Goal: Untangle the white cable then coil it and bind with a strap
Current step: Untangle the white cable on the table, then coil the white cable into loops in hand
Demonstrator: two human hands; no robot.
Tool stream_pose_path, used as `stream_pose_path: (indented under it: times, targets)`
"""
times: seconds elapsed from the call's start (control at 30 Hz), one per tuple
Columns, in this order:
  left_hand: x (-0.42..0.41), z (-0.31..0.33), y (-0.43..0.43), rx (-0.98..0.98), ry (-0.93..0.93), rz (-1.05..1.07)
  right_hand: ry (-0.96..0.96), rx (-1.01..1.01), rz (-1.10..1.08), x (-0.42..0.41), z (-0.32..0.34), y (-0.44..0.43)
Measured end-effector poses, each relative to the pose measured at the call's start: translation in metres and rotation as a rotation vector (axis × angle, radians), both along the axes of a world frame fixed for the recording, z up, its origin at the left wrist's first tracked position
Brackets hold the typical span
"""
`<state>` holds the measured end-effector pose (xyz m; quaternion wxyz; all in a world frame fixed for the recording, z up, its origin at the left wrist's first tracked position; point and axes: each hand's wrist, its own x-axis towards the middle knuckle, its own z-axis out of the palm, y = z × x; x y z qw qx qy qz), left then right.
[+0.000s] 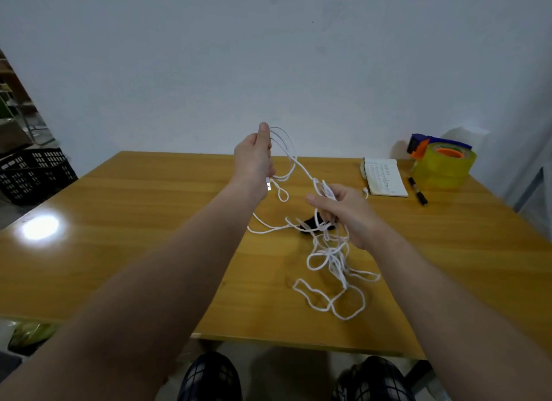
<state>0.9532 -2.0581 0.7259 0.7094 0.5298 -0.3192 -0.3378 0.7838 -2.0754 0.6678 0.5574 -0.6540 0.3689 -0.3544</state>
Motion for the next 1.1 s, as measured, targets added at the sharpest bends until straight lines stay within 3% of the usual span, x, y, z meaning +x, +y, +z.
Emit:
stream_pose_path:
  times: [0.27, 0.57, 0.8, 0.9, 1.1]
  targets:
    - [0.006, -0.016, -0.002, 0.1, -0.012, 0.151, 0.179, -0.177, -0.208, -0.027, -0.002, -0.013]
    - [0.012, -0.032, 0.0, 0.124, -0.154, 0.096, 0.056, -0.281, -0.292, -0.022, 0.002, -0.01]
    - [0.007, -0.049, 0.011, 0.167, -0.145, 0.034, -0.305, 0.226, -0.55, -0.018, 0.002, -0.034]
    - [0.006, -0.054, 0.013, 0.169, -0.042, 0.068, -0.542, 0.391, -0.612, -0.019, -0.006, -0.041]
    - [0.012, -0.056, 0.013, 0.12, 0.228, 0.272, -0.782, 0.572, -0.799, -0.021, -0.023, -0.037]
